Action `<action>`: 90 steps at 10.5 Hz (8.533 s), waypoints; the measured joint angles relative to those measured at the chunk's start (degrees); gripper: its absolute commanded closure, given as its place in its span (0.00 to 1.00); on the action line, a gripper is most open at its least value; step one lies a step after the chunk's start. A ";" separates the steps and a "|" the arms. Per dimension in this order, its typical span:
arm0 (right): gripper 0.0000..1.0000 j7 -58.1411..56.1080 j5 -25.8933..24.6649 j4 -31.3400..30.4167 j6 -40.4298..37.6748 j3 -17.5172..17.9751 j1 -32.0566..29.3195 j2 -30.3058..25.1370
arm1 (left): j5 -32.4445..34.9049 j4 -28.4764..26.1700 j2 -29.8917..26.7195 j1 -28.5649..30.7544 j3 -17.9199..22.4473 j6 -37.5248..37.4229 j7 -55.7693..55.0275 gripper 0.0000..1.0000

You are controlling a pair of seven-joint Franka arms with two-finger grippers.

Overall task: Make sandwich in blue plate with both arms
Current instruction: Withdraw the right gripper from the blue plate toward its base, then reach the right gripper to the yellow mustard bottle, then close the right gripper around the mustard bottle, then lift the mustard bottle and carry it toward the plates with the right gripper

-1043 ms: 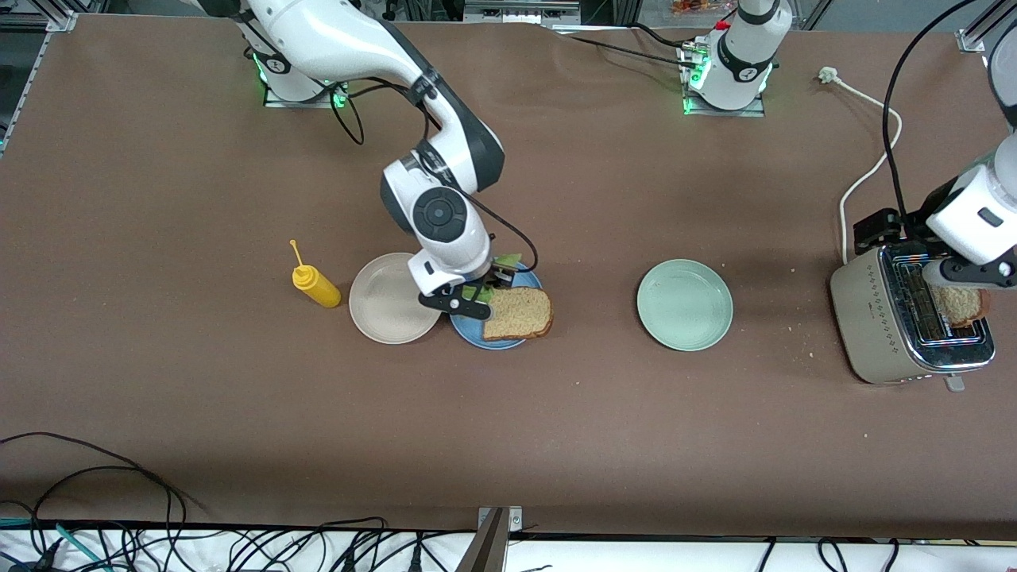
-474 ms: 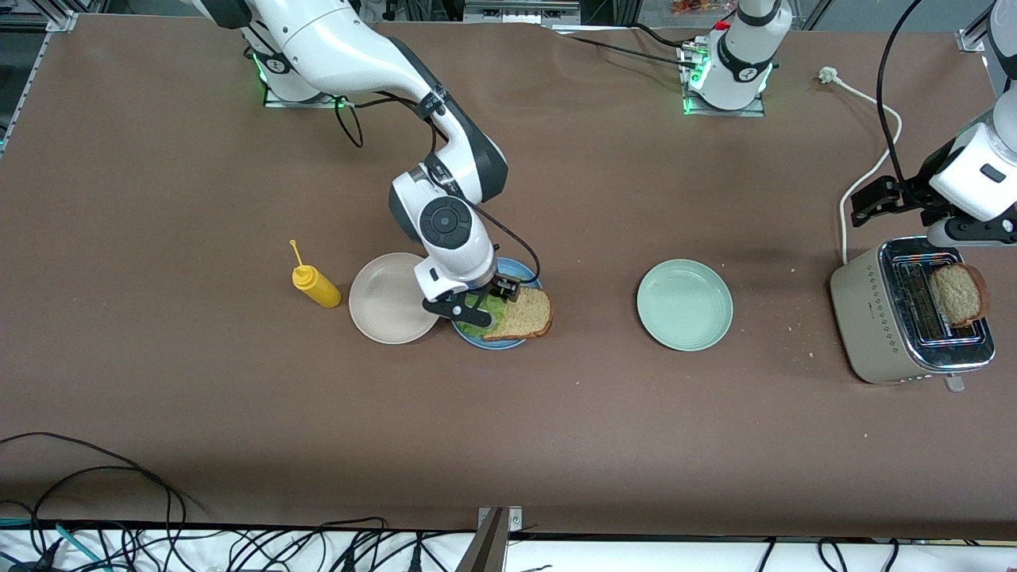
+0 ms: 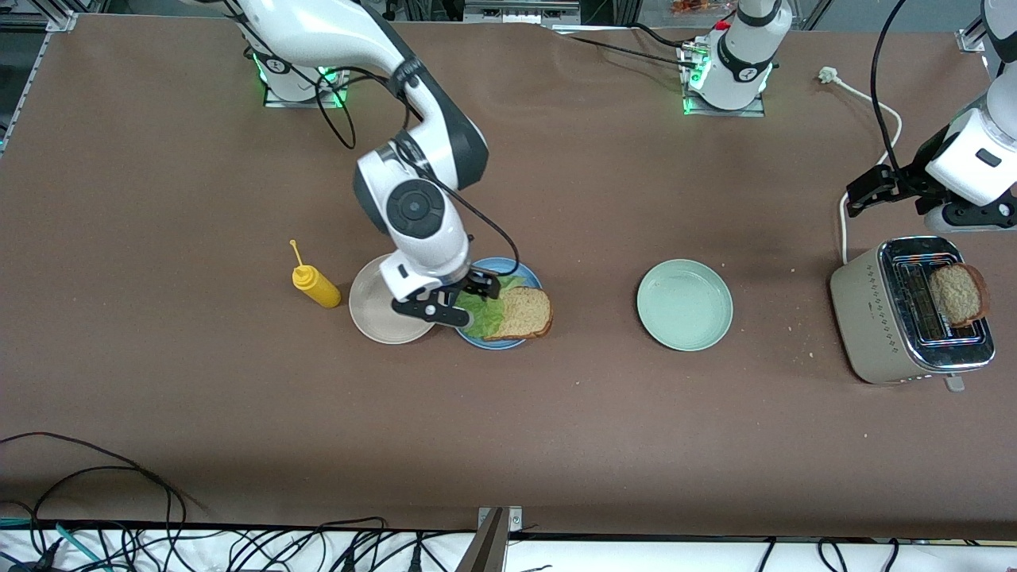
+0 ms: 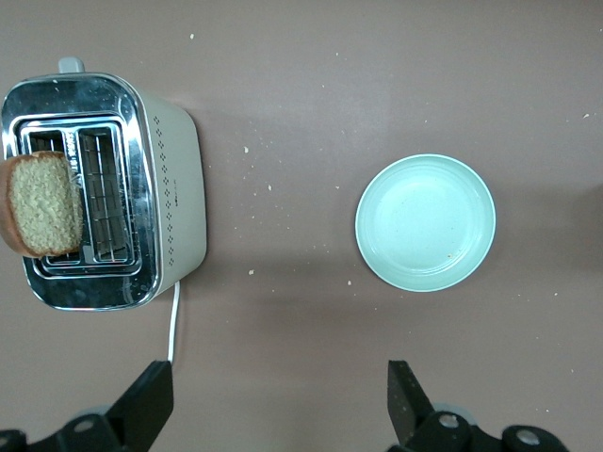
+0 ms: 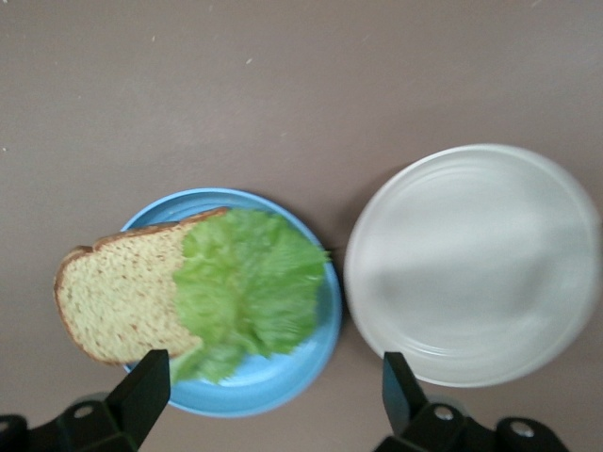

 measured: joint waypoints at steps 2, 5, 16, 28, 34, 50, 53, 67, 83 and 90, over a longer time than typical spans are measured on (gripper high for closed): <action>0.00 -9.97 -0.20 0.16 -8.86 -4.62 -0.08 -4.98 | 0.00 -0.01 -0.16 0.10 0.04 0.00 -0.12 0.00; 0.00 -24.89 -0.18 0.33 -21.39 -11.25 -0.50 -12.68 | 0.00 0.07 -0.28 0.87 0.19 0.03 -0.15 0.00; 0.00 -41.68 -5.99 -21.67 -29.05 10.83 -34.16 -40.97 | 0.00 2.84 -0.50 1.97 0.56 -1.37 -0.28 0.00; 0.00 -41.75 -6.16 -16.69 -35.04 11.22 -34.27 -36.72 | 0.00 2.86 -0.50 1.97 0.48 -1.42 -0.28 0.00; 0.00 -41.96 -6.65 -15.64 -32.93 7.94 -35.27 -35.81 | 0.00 2.86 -0.50 1.97 0.48 -1.42 -0.28 0.00; 0.00 -71.60 -0.08 -15.68 -20.94 6.98 -42.67 -25.88 | 0.00 2.89 -0.50 1.99 0.48 -1.43 -0.28 0.00; 0.00 -99.00 11.10 -17.91 -18.97 6.68 -49.04 -18.34 | 0.00 2.93 -0.50 2.00 0.45 -1.44 -0.28 0.00; 0.00 -162.94 35.57 -17.73 -18.53 11.55 -52.77 3.42 | 0.00 2.99 -0.49 2.00 0.41 -1.49 -0.28 0.00; 0.88 -154.89 37.40 -14.59 -18.52 14.40 -51.73 6.55 | 0.00 2.99 -0.49 2.00 0.41 -1.49 -0.28 0.00; 0.87 -113.55 6.89 1.87 -15.35 14.92 -37.87 2.58 | -0.01 2.99 -0.49 2.00 0.40 -1.49 -0.28 0.00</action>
